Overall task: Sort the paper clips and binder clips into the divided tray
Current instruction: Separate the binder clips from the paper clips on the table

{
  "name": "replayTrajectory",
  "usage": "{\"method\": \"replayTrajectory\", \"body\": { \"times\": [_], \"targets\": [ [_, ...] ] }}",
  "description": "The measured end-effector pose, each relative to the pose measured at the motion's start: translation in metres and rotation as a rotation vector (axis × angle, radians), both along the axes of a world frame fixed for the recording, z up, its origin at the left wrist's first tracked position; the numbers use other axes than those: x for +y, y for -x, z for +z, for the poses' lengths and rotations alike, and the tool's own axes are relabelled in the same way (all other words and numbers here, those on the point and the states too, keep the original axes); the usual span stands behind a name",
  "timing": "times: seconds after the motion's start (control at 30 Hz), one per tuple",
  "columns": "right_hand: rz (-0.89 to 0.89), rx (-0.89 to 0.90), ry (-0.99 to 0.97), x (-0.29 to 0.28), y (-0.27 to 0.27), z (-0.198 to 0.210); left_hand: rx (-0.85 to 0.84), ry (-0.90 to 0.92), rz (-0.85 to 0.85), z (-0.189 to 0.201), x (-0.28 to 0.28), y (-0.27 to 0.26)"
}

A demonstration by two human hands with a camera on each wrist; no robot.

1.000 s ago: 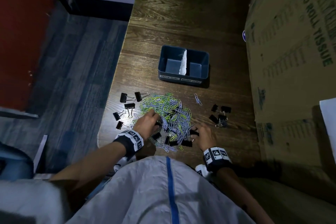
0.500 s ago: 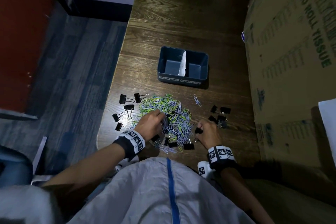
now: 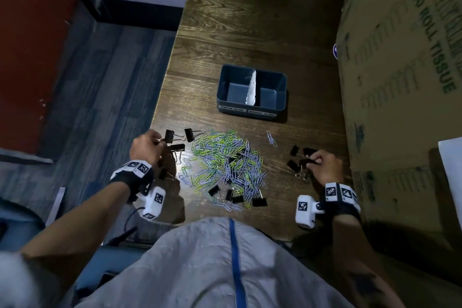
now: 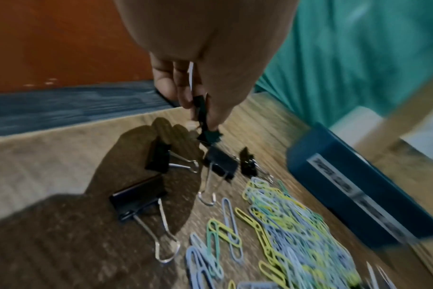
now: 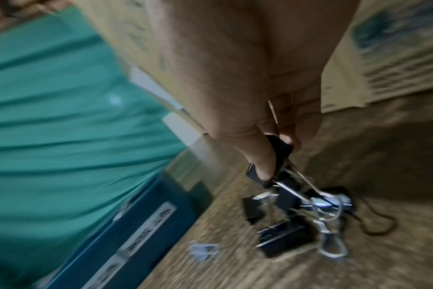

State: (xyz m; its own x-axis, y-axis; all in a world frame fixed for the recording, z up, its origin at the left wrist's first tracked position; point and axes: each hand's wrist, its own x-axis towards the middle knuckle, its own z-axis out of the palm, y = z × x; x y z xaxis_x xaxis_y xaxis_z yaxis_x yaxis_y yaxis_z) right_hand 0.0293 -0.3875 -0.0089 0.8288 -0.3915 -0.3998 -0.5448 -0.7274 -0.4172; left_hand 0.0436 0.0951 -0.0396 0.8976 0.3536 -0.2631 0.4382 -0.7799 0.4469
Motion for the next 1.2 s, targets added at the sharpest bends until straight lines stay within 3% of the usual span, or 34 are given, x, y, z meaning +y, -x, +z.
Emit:
{"method": "replayTrajectory", "body": {
  "times": [0.1, 0.2, 0.3, 0.4, 0.47, 0.63, 0.73, 0.8, 1.03, 1.2],
  "targets": [
    [-0.016, 0.058, -0.008, -0.013, 0.001, -0.014, 0.018, 0.137, 0.128, -0.015, 0.004, -0.002],
    [-0.004, 0.069, -0.017, -0.014, 0.005, -0.020, 0.009, 0.170, 0.098, -0.020, -0.001, -0.001],
    [-0.002, 0.019, 0.034, -0.009, 0.010, -0.021, -0.037, 0.099, -0.096, -0.017, -0.005, 0.007],
    [0.050, -0.075, 0.131, 0.006, 0.018, -0.018, -0.071, -0.124, -0.316, -0.014, -0.012, 0.020],
    [0.159, -0.124, 0.056, 0.022, 0.027, -0.019, -0.085, -0.130, -0.473, -0.013, -0.025, 0.030],
    [0.510, 0.157, -0.190, 0.066, 0.055, -0.034, -0.017, -0.039, -1.006, -0.003, -0.073, 0.062],
    [0.711, 0.234, -0.135, 0.090, 0.071, -0.040, 0.026, -0.029, -1.192, -0.001, -0.098, 0.076],
    [0.781, 0.223, -0.089, 0.097, 0.078, -0.046, 0.074, -0.055, -1.230, -0.006, -0.105, 0.079],
    [0.778, 0.079, -0.079, 0.097, 0.090, -0.056, 0.131, -0.068, -1.189, -0.003, -0.131, 0.070],
    [0.644, -0.014, -0.119, 0.088, 0.087, -0.047, 0.115, 0.021, -1.115, -0.005, -0.133, 0.065]
  ]
}}
